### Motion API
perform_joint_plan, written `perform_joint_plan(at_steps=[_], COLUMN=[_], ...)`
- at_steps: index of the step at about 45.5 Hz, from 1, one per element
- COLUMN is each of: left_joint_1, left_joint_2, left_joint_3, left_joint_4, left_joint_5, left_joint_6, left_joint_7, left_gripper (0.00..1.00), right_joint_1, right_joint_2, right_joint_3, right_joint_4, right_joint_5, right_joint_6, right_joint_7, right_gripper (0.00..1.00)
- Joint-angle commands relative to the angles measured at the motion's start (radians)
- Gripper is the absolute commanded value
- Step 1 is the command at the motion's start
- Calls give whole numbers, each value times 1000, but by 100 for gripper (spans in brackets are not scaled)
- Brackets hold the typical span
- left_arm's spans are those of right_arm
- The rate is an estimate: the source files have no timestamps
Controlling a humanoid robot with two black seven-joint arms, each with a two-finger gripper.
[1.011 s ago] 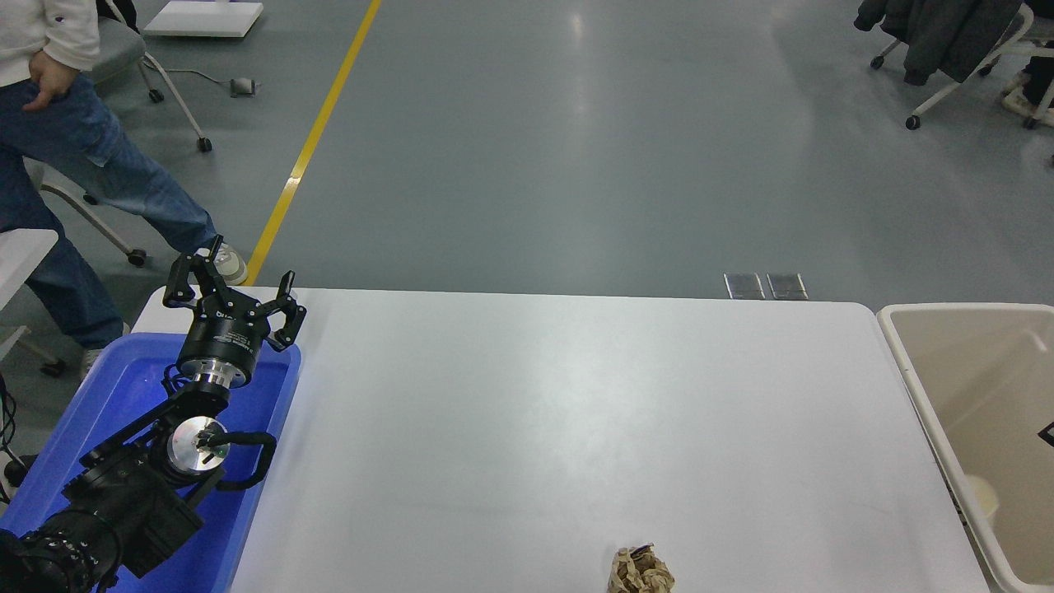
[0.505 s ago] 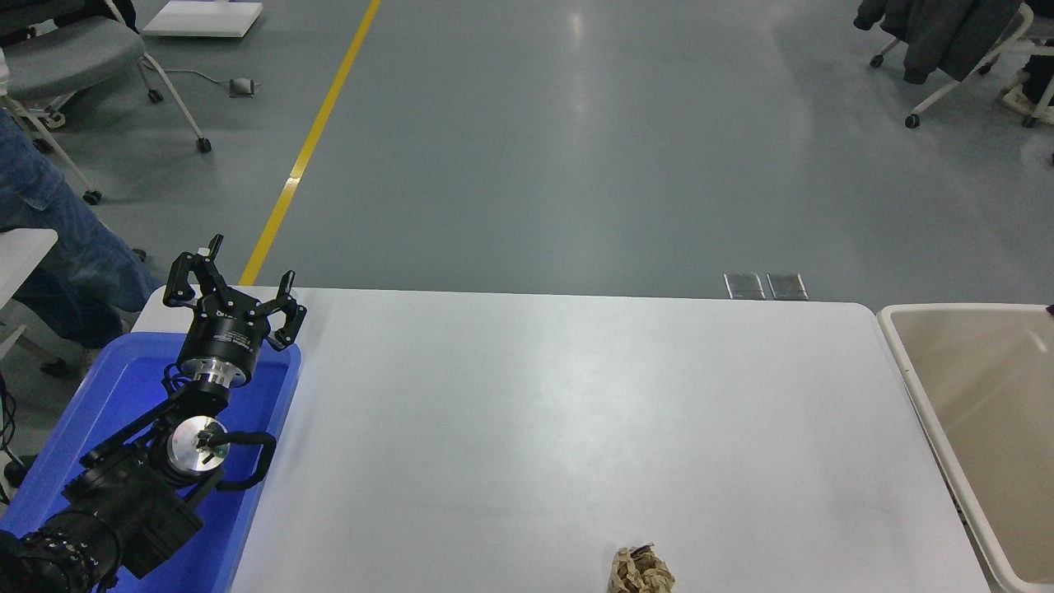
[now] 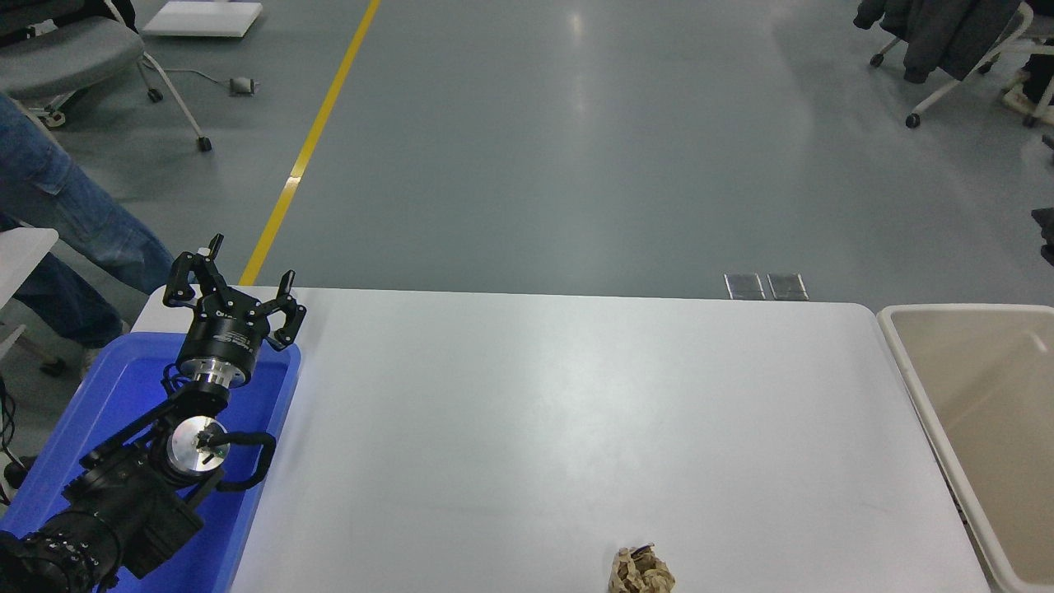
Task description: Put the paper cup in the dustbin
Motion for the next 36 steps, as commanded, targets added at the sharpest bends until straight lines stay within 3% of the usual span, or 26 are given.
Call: perform_joint_plan(at_steps=[1, 9, 21, 36], left_joint_1=[0, 0, 0, 0], left_joint_2=[0, 0, 0, 0], left_joint_3=[0, 0, 0, 0], left_joint_4=[0, 0, 0, 0], left_joint_5=[1, -1, -1, -1], left_joint_6=[0, 0, 0, 0], left_joint_7=[0, 0, 0, 0], left_gripper=[100, 100, 100, 100], right_joint_1=[-116, -245, -421, -498], right_joint_2=[-8, 23, 135, 215], right_joint_3=[252, 329, 355, 392], right_joint_4=[281, 363, 379, 381], right_joint_5=[1, 1, 1, 1], right_joint_6=[-5, -7, 1, -2], right_joint_7=[8, 49, 224, 233], right_gripper=[100, 100, 100, 100])
